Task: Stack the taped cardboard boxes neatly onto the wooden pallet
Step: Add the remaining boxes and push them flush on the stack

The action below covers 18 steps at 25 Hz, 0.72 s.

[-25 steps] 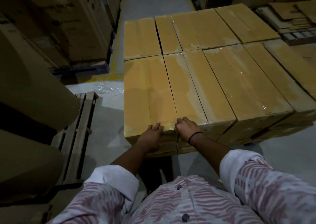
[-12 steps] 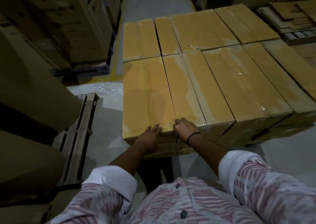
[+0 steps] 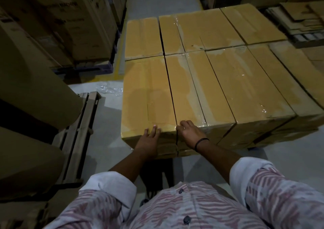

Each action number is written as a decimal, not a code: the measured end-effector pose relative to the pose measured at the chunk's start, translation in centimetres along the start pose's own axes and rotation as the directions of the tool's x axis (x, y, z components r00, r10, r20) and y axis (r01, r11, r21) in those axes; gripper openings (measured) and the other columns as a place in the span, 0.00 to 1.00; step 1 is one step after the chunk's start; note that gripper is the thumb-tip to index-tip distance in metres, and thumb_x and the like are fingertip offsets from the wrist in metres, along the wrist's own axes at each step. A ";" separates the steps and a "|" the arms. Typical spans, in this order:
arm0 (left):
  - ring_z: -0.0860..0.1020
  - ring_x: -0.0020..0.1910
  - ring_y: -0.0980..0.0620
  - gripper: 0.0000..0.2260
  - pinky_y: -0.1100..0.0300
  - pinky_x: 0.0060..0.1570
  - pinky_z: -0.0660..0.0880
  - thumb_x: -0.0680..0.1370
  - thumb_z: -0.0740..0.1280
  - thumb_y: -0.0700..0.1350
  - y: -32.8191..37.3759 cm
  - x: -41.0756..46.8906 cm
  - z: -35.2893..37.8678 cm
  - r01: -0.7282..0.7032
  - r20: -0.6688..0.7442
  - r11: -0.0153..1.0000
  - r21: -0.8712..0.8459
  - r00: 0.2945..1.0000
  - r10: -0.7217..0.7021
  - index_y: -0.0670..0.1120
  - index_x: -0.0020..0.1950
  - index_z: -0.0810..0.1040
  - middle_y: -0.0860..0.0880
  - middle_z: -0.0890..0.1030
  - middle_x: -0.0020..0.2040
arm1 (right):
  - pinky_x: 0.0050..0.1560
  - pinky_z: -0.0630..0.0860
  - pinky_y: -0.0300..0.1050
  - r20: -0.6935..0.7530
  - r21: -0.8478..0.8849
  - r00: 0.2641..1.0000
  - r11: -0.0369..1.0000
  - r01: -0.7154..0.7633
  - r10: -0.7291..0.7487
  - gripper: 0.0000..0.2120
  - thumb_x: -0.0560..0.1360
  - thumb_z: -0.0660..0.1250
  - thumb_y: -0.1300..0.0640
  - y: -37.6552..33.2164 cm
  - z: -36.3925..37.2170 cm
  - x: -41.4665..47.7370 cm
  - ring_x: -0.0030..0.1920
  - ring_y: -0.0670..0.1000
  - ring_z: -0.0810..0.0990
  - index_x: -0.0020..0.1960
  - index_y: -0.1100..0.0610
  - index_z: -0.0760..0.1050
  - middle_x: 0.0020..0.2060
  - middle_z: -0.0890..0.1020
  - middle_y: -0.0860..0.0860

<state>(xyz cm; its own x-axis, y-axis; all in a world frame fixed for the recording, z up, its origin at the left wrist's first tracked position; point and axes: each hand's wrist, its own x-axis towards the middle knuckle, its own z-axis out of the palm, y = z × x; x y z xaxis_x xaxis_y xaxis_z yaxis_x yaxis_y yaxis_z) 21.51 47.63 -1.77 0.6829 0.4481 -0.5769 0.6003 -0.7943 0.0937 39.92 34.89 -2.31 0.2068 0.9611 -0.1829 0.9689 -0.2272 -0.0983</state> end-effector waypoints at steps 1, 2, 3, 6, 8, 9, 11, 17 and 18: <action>0.43 0.81 0.33 0.46 0.39 0.79 0.54 0.80 0.69 0.49 0.5 0.0 0.4 0.009 -0.016 1.000 -0.008 1.000 -0.010 0.50 0.84 0.37 0.46 0.38 0.84 | 0.64 0.73 0.53 -0.001 0.008 1.000 1.000 -0.015 0.015 0.27 0.74 0.65 0.69 0.8 0.6 -0.8 0.68 0.60 0.66 0.72 0.59 0.67 0.68 0.68 0.59; 0.43 0.81 0.33 0.46 0.39 0.79 0.54 0.80 0.69 0.49 1.0 0.0 0.7 0.013 -0.033 1.000 -0.005 0.999 -0.014 0.50 0.84 0.37 0.45 0.38 0.84 | 0.67 0.71 0.54 -0.007 0.007 0.999 0.999 -0.043 0.043 0.31 0.72 0.66 0.69 1.7 1.1 -1.8 0.70 0.60 0.65 0.74 0.58 0.64 0.70 0.67 0.59; 0.43 0.81 0.33 0.45 0.40 0.79 0.53 0.80 0.69 0.48 1.6 0.2 0.9 0.011 -0.051 1.000 0.003 0.999 -0.011 0.51 0.84 0.37 0.45 0.38 0.84 | 0.70 0.69 0.55 -0.019 0.004 0.996 0.996 -0.092 0.092 0.34 0.72 0.66 0.69 2.6 1.4 -2.8 0.71 0.60 0.63 0.76 0.57 0.62 0.72 0.64 0.59; 0.43 0.81 0.33 0.43 0.41 0.78 0.52 0.80 0.68 0.46 3.7 0.9 1.1 -0.014 -0.085 1.000 0.011 0.996 0.015 0.51 0.84 0.39 0.47 0.38 0.84 | 0.75 0.59 0.60 -0.031 -0.001 0.946 0.947 -0.323 0.322 0.39 0.72 0.65 0.66 6.5 2.1 -5.6 0.76 0.66 0.55 0.80 0.56 0.53 0.78 0.54 0.62; 0.43 0.81 0.32 0.43 0.41 0.79 0.51 0.80 0.68 0.46 5.2 1.4 1.1 -0.035 -0.091 0.999 0.009 0.995 0.036 0.51 0.84 0.39 0.47 0.39 0.84 | 0.77 0.47 0.64 0.015 0.001 0.883 0.883 -0.470 0.470 0.44 0.73 0.65 0.64 9.2 2.3 -7.1 0.78 0.70 0.46 0.81 0.56 0.44 0.79 0.45 0.65; 0.43 0.81 0.32 0.43 0.40 0.80 0.51 0.80 0.68 0.47 6.1 1.8 1.1 -0.046 -0.084 0.999 0.010 0.995 0.046 0.50 0.84 0.39 0.47 0.39 0.84 | 0.76 0.43 0.65 0.055 0.007 0.849 0.850 -0.526 0.525 0.46 0.74 0.65 0.61 10.4 2.5 -7.8 0.78 0.71 0.42 0.81 0.56 0.39 0.79 0.41 0.67; 0.42 0.80 0.30 0.44 0.40 0.80 0.51 0.80 0.68 0.50 7.8 2.1 1.1 -0.045 -0.074 0.999 0.028 0.996 0.047 0.47 0.84 0.39 0.46 0.39 0.84 | 0.78 0.48 0.65 0.144 0.076 0.808 0.808 -0.584 0.571 0.49 0.74 0.66 0.57 11.8 2.9 -8.5 0.77 0.70 0.38 0.80 0.55 0.34 0.78 0.38 0.68; 0.41 0.81 0.32 0.46 0.42 0.80 0.51 0.80 0.68 0.54 9.2 2.0 0.9 -0.008 -0.045 0.999 0.034 0.999 0.009 0.44 0.83 0.38 0.45 0.38 0.83 | 0.75 0.59 0.62 0.263 0.155 0.816 0.812 -0.563 0.515 0.49 0.74 0.68 0.54 13.6 2.2 -8.0 0.78 0.70 0.38 0.81 0.55 0.36 0.78 0.40 0.67; 0.41 0.81 0.32 0.46 0.43 0.80 0.51 0.80 0.68 0.54 9.0 1.9 0.6 -0.012 -0.039 0.999 0.034 0.999 0.013 0.44 0.84 0.38 0.46 0.38 0.84 | 0.75 0.59 0.62 0.275 0.142 0.820 0.823 -0.551 0.502 0.49 0.74 0.68 0.52 13.8 2.0 -7.9 0.78 0.70 0.39 0.81 0.56 0.36 0.78 0.41 0.67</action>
<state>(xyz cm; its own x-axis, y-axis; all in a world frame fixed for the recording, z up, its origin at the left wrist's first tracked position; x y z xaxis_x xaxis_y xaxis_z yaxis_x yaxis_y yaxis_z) 27.97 41.06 -2.51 0.7064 0.4530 -0.5439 0.5777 -0.8129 0.0733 51.41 23.83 -4.18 0.6182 0.6313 -0.4682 0.6637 -0.7384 -0.1194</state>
